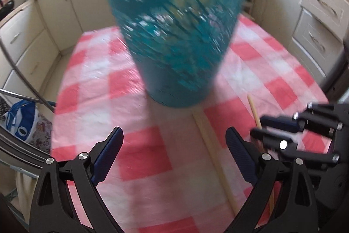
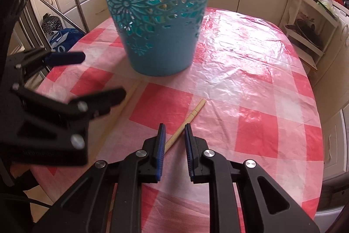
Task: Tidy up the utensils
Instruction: 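Return both grippers to the remaining loose sticks beside the basket, then close the left gripper on a wooden stick beside the basket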
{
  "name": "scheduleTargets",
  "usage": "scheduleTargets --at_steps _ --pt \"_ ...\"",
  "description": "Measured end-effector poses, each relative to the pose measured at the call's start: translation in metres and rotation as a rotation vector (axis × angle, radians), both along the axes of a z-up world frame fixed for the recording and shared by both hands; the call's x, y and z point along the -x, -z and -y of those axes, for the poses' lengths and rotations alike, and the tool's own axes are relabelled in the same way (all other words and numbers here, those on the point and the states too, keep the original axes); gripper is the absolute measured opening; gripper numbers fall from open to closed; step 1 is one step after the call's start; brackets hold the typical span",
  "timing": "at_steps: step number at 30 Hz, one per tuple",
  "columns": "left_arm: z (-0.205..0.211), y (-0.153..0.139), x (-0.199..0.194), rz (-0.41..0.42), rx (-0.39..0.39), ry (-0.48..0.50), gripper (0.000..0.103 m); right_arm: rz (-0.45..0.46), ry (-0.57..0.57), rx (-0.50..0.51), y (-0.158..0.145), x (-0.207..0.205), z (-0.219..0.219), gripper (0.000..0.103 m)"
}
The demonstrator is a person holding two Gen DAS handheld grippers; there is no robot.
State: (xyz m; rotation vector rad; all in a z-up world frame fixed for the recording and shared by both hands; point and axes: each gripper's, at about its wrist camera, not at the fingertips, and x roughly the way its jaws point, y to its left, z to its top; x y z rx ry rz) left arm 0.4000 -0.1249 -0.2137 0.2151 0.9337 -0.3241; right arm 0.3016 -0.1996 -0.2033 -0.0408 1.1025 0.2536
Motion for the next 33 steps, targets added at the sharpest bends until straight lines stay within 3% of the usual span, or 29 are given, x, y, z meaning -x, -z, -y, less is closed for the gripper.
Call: scheduleTargets --at_steps 4,13,18,19,21,24,28,33 --pt "0.0 0.01 -0.004 -0.061 0.017 -0.011 0.091 0.005 -0.008 0.017 -0.001 0.001 0.001 0.018" --pt "0.008 0.023 -0.001 -0.061 -0.029 0.024 0.087 -0.017 0.009 0.006 -0.001 0.0 0.006 0.019" --pt "0.011 0.02 0.005 -0.051 0.006 0.147 0.058 -0.016 0.011 0.0 -0.001 -0.001 0.006 0.02" --pt "0.01 0.019 0.004 -0.052 0.009 0.155 0.055 -0.017 0.018 0.0 0.0 -0.001 0.007 0.022" --pt "0.005 0.016 0.0 -0.058 0.017 0.152 0.034 -0.021 0.044 -0.009 -0.001 -0.003 0.01 0.027" --pt "0.001 0.012 -0.005 -0.069 0.022 0.154 0.016 -0.011 0.101 -0.027 -0.004 -0.005 0.02 0.039" --pt "0.004 0.012 -0.005 -0.054 -0.014 0.202 0.012 -0.019 0.139 -0.048 -0.001 -0.009 0.023 0.05" --pt "0.01 0.011 -0.001 -0.032 -0.057 0.302 0.008 0.001 0.085 -0.008 0.003 -0.013 0.012 0.046"
